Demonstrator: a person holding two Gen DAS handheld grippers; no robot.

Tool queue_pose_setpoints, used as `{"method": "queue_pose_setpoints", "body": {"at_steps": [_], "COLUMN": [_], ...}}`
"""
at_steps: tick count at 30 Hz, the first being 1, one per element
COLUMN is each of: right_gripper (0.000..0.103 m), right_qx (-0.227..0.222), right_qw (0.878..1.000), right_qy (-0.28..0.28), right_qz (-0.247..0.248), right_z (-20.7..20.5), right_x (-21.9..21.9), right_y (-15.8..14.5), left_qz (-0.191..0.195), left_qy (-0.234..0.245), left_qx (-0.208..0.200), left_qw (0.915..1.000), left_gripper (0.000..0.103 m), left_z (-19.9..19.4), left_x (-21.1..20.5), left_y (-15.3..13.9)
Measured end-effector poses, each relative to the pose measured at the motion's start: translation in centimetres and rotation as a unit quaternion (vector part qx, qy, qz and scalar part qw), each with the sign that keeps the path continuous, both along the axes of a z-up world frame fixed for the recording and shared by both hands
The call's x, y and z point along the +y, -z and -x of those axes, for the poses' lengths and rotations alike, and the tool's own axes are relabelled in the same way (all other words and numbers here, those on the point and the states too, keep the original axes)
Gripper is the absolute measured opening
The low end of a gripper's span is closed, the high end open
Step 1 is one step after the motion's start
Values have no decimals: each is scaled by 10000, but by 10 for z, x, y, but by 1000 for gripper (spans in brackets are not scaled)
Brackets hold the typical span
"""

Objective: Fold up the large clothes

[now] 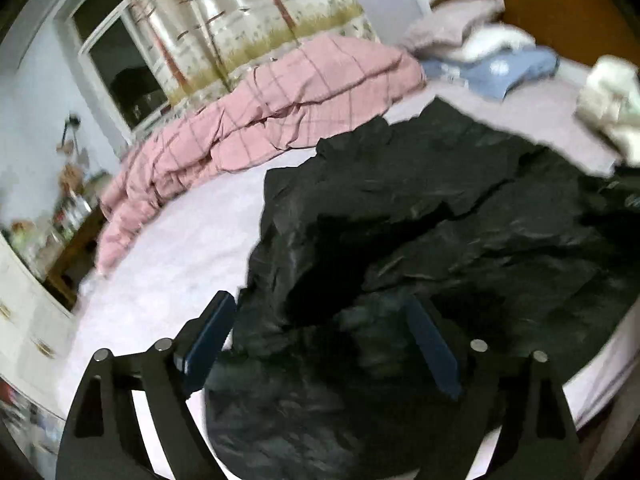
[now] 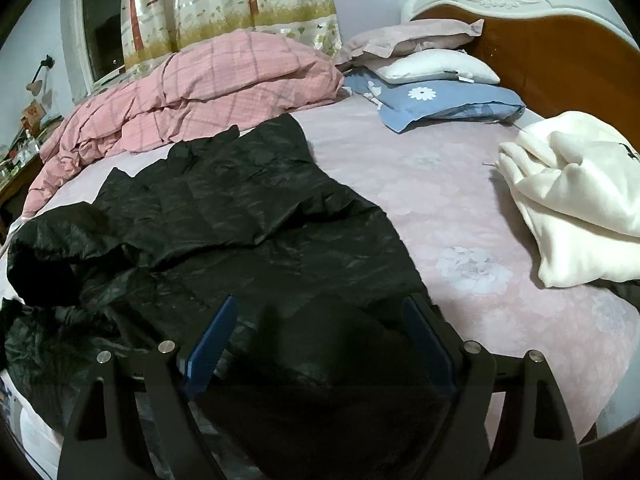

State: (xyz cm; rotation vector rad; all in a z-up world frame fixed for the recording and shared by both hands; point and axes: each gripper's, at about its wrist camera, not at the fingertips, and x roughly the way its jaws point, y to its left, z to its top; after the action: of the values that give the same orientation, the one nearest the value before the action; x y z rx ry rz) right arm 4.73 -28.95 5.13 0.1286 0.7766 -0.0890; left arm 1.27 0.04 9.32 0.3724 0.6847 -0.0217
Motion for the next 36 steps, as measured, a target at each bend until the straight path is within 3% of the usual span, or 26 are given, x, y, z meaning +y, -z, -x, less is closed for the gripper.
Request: {"method": "queue_pose_setpoints", "body": {"at_steps": [3,5,9,15,16,17,18,20,21,24,28,30,32,34,36], "right_gripper": [86,86,86,86,86,86,86,86,86,86,86,86,86,86,86], "right_qx": [42,63,89,124,116,108,104,148,181,218,191,204,217,218,188], "right_qw": [9999,9997,9996,9993,9992,9993,9993,9994,9994,9994,9995,9994,9993,9993,9993], "right_qy": [-107,-185,-276,-363,-365,-356,-346,-312,-298,-259,-262,-282,-300,-311,-328], "right_qz": [-125,-114,-36,28,65,96,105,82,65,41,68,36,32,49,29], "right_z": [-2,-3,-4,-4,-4,-4,-4,-6,-7,-8,-8,-8,-8,-8,-6], "right_x": [5,11,20,30,31,31,30,28,27,24,23,23,23,24,23], "right_y": [3,4,6,7,7,6,7,10,11,14,14,14,15,14,11], "left_qz": [759,974,902,501,453,448,472,232,-55,-1029,-2217,-2729,-2831,-2570,-2155], "left_qy": [-315,-579,-624,-828,-941,-985,-906,-811,-917,-982,-835,-679,-412,-352,-321], "left_qx": [-33,-44,108,584,767,881,860,649,454,-597,-1159,-894,-437,-67,232], "left_qw": [9966,9936,9939,9936,9916,9902,9910,9943,9947,9880,9646,9555,9572,9657,9757], "left_gripper": [89,89,89,89,83,64,53,16,15,15,21,35,44,51,69], "left_z": [9,10,-2,-61,-70,-80,-85,-93,-95,-75,-35,-21,-8,3,9], "left_x": [24,42,51,62,65,65,64,59,56,38,12,5,3,8,13], "left_y": [-2,1,19,56,61,63,61,50,43,10,-2,13,31,43,49]}}
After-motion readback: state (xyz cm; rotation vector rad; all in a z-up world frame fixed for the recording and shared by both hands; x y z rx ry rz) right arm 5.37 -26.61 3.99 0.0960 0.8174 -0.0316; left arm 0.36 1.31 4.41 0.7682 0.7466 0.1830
